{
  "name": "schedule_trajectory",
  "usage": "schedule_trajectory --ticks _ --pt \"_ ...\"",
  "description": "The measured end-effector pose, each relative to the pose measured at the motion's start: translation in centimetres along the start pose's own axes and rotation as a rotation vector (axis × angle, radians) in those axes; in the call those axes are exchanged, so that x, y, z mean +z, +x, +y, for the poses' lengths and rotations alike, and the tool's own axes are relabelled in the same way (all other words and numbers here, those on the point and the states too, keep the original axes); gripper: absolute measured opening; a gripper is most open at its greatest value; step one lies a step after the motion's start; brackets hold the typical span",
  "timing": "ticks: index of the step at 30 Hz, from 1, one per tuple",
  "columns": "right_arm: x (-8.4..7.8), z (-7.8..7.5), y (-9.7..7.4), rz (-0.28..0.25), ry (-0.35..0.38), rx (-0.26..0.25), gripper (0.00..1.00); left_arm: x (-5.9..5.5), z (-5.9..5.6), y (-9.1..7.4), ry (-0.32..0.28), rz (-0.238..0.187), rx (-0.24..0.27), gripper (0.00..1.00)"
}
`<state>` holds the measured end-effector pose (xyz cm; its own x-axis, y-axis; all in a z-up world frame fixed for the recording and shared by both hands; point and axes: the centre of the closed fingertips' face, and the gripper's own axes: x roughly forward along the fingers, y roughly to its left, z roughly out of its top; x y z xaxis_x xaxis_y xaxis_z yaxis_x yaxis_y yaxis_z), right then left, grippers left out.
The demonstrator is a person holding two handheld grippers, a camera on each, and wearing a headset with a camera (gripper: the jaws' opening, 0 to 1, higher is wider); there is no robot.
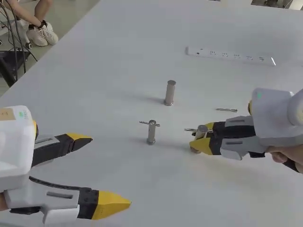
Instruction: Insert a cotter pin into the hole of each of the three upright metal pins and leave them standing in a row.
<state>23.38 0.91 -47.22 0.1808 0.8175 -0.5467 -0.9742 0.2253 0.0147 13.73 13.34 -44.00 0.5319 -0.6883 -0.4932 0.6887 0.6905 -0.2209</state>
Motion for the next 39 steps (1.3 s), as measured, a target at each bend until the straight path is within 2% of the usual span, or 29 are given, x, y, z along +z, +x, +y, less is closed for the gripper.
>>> schedule_trajectory --ticks 2,6,9,11,13,15,16,18,21,24,26,29,32,34,36,39 --pt "-0.1 0.1 0.0 0.008 0.016 0.004 0.09 0.1 0.0 0.0 -0.007 -0.005 -0.001 0.91" --pt "-0.1 0.1 0.0 0.027 0.001 -0.003 0.09 0.1 0.0 0.0 -0.013 -0.006 -0.003 0.91" --pt "-0.2 0.0 -0.1 0.034 0.020 -0.006 0.10 0.2 -0.1 0.1 -0.039 -0.027 -0.010 0.91" --pt "-0.1 -0.1 -0.1 0.028 0.018 -0.019 0.14 0.4 -0.1 0.0 -0.041 -0.034 -0.010 0.91" --pt "0.2 0.0 -0.4 0.018 0.018 -0.021 0.22 0.5 0.0 -0.1 -0.040 -0.041 -0.005 0.91" --pt "0.4 0.2 -0.7 0.027 0.035 -0.021 0.27 0.8 0.1 -0.3 -0.039 -0.049 -0.002 0.91" --pt "0.4 0.2 -1.0 0.041 0.036 -0.038 0.29 0.9 0.2 -0.4 -0.039 -0.054 -0.001 0.91" --pt "0.9 0.1 -1.6 0.037 0.024 -0.073 0.34 1.3 0.4 -0.5 -0.037 -0.065 0.005 0.91" --pt "1.1 0.3 -2.6 0.049 0.101 -0.104 0.47 1.8 0.5 -0.7 -0.033 -0.078 0.008 0.91" --pt "1.4 0.7 -3.5 0.049 0.086 -0.116 0.57 2.3 0.6 -0.8 -0.032 -0.091 0.011 0.92" --pt "1.8 1.0 -4.4 0.037 0.088 -0.131 0.58 2.6 0.5 -0.8 -0.027 -0.097 0.007 0.92" --pt "2.7 1.4 -5.8 -0.017 0.183 -0.177 0.64 3.0 0.3 -0.7 -0.001 -0.104 -0.004 0.92" --pt "3.7 1.7 -7.2 -0.061 0.170 -0.231 0.69 3.0 -0.2 -0.5 0.005 -0.099 -0.020 0.93" --pt "3.6 1.7 -7.9 -0.076 0.200 -0.269 0.78 3.0 -0.4 -0.2 0.014 -0.094 -0.028 0.93" --pt "3.0 1.9 -8.5 -0.064 0.249 -0.282 0.87 3.1 -0.7 -0.1 0.018 -0.096 -0.037 0.93" --pt "2.4 2.0 -9.4 -0.065 0.274 -0.313 0.87 3.4 -0.9 0.0 0.025 -0.101 -0.046 0.93"
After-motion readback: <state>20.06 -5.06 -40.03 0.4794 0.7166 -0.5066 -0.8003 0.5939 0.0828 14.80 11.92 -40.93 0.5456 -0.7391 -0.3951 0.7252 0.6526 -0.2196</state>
